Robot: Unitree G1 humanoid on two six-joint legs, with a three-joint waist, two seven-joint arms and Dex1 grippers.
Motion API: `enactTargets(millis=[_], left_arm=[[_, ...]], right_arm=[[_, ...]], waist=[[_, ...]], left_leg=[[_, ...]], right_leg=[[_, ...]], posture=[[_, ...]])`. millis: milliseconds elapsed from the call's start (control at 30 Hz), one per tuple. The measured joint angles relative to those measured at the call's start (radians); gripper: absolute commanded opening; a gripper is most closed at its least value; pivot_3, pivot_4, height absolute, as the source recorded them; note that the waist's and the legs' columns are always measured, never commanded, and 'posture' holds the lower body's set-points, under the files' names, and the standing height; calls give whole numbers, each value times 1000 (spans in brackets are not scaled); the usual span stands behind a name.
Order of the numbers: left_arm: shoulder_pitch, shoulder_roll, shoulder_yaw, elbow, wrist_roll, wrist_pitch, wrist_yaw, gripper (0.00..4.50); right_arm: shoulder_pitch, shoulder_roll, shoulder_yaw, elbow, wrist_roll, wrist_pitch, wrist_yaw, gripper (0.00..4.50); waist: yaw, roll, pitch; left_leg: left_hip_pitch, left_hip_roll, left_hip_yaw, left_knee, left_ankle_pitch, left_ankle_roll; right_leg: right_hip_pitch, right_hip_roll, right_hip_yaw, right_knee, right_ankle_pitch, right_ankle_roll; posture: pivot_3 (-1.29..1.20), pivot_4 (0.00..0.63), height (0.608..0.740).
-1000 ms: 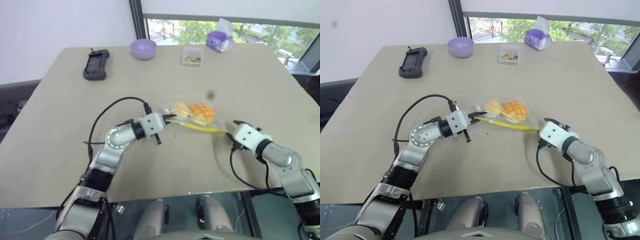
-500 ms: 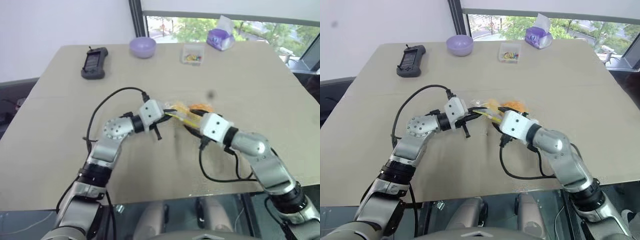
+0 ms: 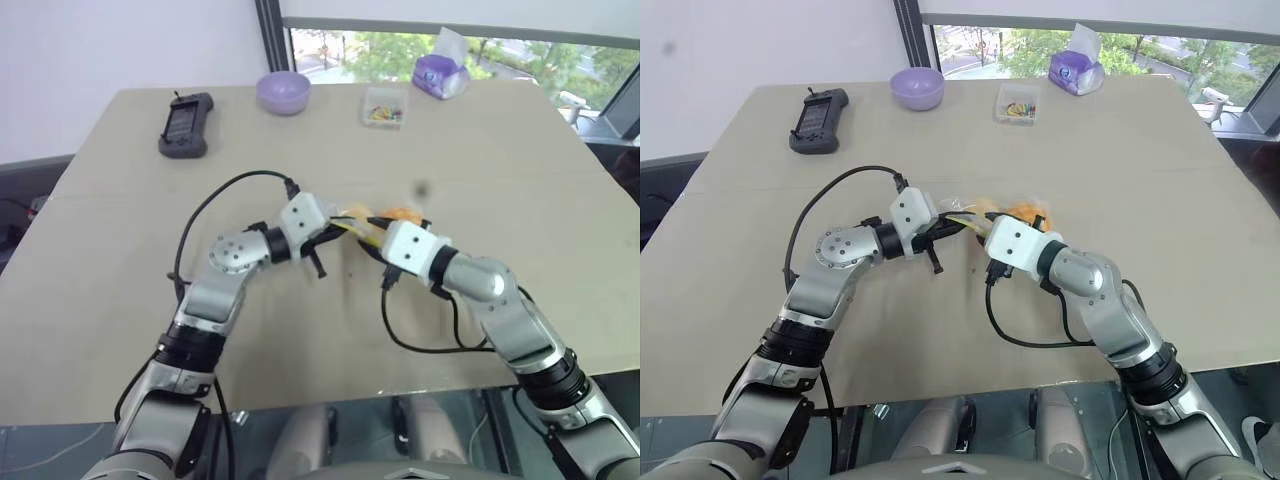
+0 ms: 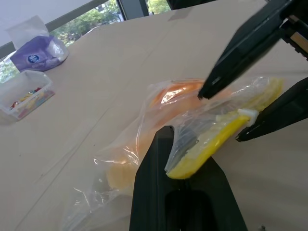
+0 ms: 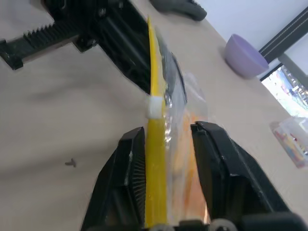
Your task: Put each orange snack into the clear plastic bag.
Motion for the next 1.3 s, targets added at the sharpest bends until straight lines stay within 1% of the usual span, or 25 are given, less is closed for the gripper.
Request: enactTargets(millis=[467,567,1033,1133,1300], left_arm=[[-32,-19,1,-4,-8,81,23,0],[-34,-23,0,-4,-8,87,24,0],[-38,-28,0,-4,-8,89,27,0],[-38,-30,0,-4,-8,94,27,0],[-38,-31,1,-4,-9,100,28,0]], right_arm=[[14,13,0,-32,-15,28,-3,1762],[14,15,0,-32,-17,31,-5,970],[12,37,0,-32,-36,31,-20,970],[12,43,0,-32,-36,31,-25,97],[12,44,-1,-32,-37,33,-27,97]], waist=[[0,0,0],[0,0,0],[0,0,0],[0,0,0],[0,0,0]], left_leg=[[0,0,0,0,0,0],[0,0,0,0,0,0],[0,0,0,0,0,0],[0,0,0,0,0,0],[0,0,0,0,0,0]], right_leg=[[0,0,0,0,0,0],[0,0,0,0,0,0],[0,0,0,0,0,0],[0,0,0,0,0,0],[0,0,0,0,0,0]], posture=[[0,150,740],[0,150,740],[0,150,740],[0,150,740],[0,150,740]])
